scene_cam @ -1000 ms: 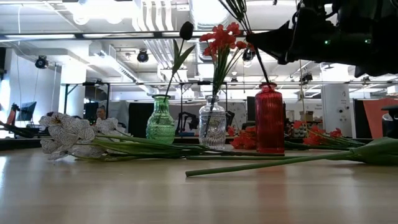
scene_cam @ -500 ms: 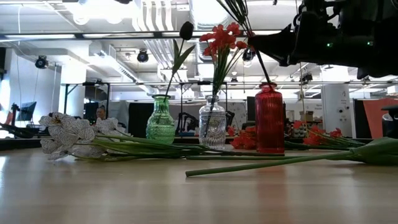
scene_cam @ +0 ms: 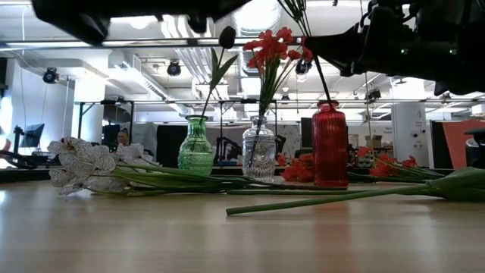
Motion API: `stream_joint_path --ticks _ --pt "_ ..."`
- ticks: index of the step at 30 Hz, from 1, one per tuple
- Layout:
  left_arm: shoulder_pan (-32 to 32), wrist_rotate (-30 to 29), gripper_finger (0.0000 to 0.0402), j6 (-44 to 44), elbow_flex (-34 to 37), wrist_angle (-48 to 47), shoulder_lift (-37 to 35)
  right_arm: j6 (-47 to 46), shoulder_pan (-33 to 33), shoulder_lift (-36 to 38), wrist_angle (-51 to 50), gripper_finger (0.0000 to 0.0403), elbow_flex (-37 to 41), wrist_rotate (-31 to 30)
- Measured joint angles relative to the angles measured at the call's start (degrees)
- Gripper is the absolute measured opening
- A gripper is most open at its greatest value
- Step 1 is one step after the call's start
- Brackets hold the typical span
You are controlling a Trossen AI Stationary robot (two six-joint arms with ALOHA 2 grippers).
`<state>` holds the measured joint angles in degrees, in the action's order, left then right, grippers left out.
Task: Sort flowers into vase by color
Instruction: Put the middle left white flowers into the red vase
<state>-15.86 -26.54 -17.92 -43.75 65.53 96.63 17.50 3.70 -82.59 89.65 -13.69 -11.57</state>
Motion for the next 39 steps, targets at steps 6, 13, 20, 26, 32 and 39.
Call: stream_joint_path --ticks 6,13,20,26,32,39 --pt "4.22 0.10 0.0102 0.49 -4.06 0.64 3.90 0.05 0.00 0.00 0.29 0.0013 0.00 0.02" --pt "7.09 4.05 0.0119 1.91 -4.73 2.19 3.94 -0.18 0.00 0.00 0.33 0.0013 0.00 0.12" --pt "9.41 6.96 0.0178 4.95 -5.89 2.20 5.31 0.37 0.00 0.00 0.41 0.0013 0.00 0.17" --pt "10.13 11.00 0.0202 3.60 -8.72 2.31 7.14 0.55 0.00 0.00 0.39 0.0013 -0.09 0.17" --pt "10.68 10.80 0.0204 2.85 -12.05 -0.26 8.86 0.55 0.00 0.02 0.42 0.0013 -0.09 0.15" --pt "11.52 10.53 0.0203 3.44 -13.53 -1.59 9.95 0.55 0.01 0.02 0.35 0.0013 -0.09 0.15"
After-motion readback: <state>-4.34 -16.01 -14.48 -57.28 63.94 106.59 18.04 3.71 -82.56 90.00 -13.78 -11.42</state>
